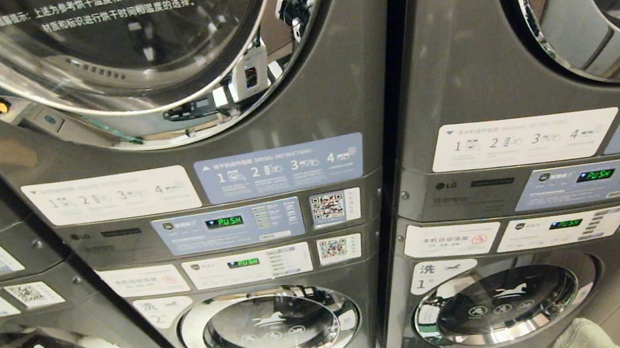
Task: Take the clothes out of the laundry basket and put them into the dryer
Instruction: Open the dryer
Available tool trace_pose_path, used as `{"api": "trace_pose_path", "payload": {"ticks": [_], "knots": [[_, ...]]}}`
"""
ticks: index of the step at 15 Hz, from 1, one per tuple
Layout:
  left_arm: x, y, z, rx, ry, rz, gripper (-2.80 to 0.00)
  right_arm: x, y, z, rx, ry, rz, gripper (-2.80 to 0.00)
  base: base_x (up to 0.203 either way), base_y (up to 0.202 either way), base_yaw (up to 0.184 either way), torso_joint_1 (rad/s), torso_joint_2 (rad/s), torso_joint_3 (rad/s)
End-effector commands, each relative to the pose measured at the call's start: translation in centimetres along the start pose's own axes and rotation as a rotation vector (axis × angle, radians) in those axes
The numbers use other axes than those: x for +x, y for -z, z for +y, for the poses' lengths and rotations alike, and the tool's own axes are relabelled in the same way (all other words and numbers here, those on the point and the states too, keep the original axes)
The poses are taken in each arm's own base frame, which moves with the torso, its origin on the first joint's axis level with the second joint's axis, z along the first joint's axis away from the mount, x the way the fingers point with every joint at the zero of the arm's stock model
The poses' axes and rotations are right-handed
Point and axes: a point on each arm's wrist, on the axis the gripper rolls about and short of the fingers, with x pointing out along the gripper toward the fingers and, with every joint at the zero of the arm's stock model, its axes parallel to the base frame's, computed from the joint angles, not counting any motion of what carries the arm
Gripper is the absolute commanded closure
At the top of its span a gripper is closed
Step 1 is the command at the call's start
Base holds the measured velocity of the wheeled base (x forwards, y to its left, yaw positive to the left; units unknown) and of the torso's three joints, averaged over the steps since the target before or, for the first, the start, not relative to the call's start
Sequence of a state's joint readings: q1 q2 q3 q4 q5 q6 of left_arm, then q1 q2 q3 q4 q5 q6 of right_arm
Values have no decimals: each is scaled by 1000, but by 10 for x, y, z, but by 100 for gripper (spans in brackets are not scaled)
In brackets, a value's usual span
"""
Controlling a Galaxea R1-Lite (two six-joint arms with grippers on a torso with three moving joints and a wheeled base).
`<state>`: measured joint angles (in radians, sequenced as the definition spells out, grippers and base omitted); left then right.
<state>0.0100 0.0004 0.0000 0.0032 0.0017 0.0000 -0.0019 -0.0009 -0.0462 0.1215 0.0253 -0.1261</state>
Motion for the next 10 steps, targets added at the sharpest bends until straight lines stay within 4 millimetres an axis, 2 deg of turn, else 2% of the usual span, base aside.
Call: {"api": "trace_pose_path", "payload": {"ticks": [1, 3, 5, 8, 10], "knots": [[0, 0, 0, 1, -1, -1, 0, 0, 0, 0, -3, -1, 2, 0, 0, 0, 0, 0, 0, 0], [0, -1, 0, 43, 0, -1, 0, 0, 0, 0, 0, 0, 2, 0, 0, 0, 0, 0, 0, 0], [-4, -13, 0, 79, -4, -38, 0, 0, 0, 0, 0, 0, 2, 0, 0, 0, 0, 0, 0, 0], [-11, -73, 1, 103, -29, -52, 0, 0, 0, 0, 0, 0, 2, 0, 0, 0, 0, 0, 0, 0], [9, -123, 1, 109, -40, 12, 0, 0, 0, 0, 2, 2, 1, 0, 0, 0, 0, 0, 0, 0]]}}
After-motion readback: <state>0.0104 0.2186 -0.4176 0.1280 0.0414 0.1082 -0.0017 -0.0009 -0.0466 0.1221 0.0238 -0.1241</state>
